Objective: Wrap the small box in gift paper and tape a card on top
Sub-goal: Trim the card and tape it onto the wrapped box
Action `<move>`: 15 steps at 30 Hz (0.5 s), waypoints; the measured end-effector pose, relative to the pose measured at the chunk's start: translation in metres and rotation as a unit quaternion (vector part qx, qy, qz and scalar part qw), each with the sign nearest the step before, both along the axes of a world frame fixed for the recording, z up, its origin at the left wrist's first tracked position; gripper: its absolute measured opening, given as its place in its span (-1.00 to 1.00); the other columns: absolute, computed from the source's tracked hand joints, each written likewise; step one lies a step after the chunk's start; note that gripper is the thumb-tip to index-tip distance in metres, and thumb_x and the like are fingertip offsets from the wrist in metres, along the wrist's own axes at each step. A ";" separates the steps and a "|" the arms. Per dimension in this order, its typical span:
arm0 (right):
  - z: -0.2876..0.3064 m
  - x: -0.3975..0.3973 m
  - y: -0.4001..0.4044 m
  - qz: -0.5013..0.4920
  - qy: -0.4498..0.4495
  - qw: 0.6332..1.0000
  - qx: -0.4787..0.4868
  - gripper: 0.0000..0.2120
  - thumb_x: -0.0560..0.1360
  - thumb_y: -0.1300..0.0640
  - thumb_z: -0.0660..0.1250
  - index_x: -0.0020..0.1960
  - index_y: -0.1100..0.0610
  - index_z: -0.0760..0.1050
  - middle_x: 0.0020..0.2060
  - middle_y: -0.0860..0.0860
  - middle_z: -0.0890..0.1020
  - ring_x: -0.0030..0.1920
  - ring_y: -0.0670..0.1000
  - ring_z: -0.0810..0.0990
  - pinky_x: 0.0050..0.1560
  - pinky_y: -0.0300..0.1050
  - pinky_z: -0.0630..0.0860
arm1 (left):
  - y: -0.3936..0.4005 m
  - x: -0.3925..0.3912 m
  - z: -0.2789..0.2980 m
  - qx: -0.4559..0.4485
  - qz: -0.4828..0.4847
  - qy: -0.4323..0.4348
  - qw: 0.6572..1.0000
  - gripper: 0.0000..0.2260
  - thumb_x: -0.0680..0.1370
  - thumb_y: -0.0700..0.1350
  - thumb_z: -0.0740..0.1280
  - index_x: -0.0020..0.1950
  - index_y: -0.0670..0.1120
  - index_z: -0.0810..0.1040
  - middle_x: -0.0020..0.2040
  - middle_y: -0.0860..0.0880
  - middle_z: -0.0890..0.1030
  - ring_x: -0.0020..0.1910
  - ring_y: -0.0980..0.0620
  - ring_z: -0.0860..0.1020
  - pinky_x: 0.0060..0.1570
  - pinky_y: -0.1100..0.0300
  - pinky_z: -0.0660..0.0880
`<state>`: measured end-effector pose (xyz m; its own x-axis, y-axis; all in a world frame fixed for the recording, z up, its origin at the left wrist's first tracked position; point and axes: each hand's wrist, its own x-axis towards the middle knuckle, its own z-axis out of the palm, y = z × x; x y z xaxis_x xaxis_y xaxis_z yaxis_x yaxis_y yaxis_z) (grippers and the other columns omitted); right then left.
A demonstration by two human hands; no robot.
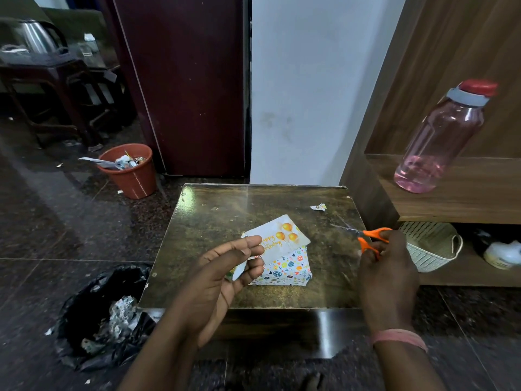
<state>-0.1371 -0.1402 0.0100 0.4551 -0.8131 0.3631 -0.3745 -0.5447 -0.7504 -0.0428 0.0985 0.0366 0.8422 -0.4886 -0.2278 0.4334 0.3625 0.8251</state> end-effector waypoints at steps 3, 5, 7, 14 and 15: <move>-0.003 0.001 0.003 0.028 0.016 0.999 -0.007 -0.65 0.45 0.45 0.28 0.08 0.06 0.44 -0.07 0.01 0.62 -0.02 0.13 0.60 -0.09 -0.21 0.28 | -0.001 -0.001 0.001 0.002 -0.004 0.001 1.000 -0.77 0.60 -0.29 0.30 0.17 -0.29 0.69 0.13 -0.29 0.69 -0.03 -0.07 0.66 -0.02 0.17 0.65; -0.009 0.004 0.005 0.054 0.047 0.997 -0.003 -0.64 0.45 0.45 0.28 0.09 0.06 0.45 -0.03 0.05 0.66 0.02 0.14 0.63 -0.04 -0.18 0.38 | -0.001 -0.002 0.001 0.002 -0.003 0.001 1.000 -0.77 0.59 -0.29 0.30 0.17 -0.29 0.69 0.13 -0.29 0.68 -0.03 -0.07 0.66 0.00 0.16 0.65; -0.015 0.007 0.009 0.079 0.096 0.992 -0.019 -0.64 0.44 0.42 0.29 0.10 0.04 0.42 -0.02 0.08 0.66 0.02 0.18 0.64 -0.02 -0.06 0.51 | 0.000 -0.002 0.002 -0.002 -0.002 0.001 1.000 -0.76 0.58 -0.28 0.31 0.17 -0.29 0.69 0.14 -0.30 0.68 -0.02 -0.07 0.65 0.02 0.15 0.66; -0.019 0.012 0.014 0.125 0.096 0.987 0.027 -0.64 0.47 0.37 0.40 0.01 -0.04 0.41 -0.19 -0.14 0.62 -0.15 -0.05 0.65 -0.18 -0.28 0.43 | 0.001 -0.001 0.003 -0.007 -0.004 0.004 1.000 -0.77 0.60 -0.28 0.30 0.18 -0.28 0.69 0.16 -0.29 0.68 -0.01 -0.06 0.66 -0.01 0.17 0.64; -0.021 0.012 0.011 0.121 0.083 0.988 0.049 -0.69 0.48 0.32 0.44 -0.01 -0.03 0.42 -0.19 -0.14 0.65 -0.12 -0.03 0.67 -0.15 -0.20 0.45 | 0.001 -0.001 0.003 -0.006 -0.006 0.003 1.000 -0.77 0.60 -0.28 0.30 0.18 -0.28 0.69 0.17 -0.29 0.68 -0.01 -0.06 0.66 -0.01 0.18 0.64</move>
<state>-0.1247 -0.1291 -0.0114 0.6872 -0.7007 0.1915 -0.3647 -0.5608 -0.7433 -0.0435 0.0995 0.0395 0.8349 -0.5018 -0.2260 0.4424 0.3678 0.8179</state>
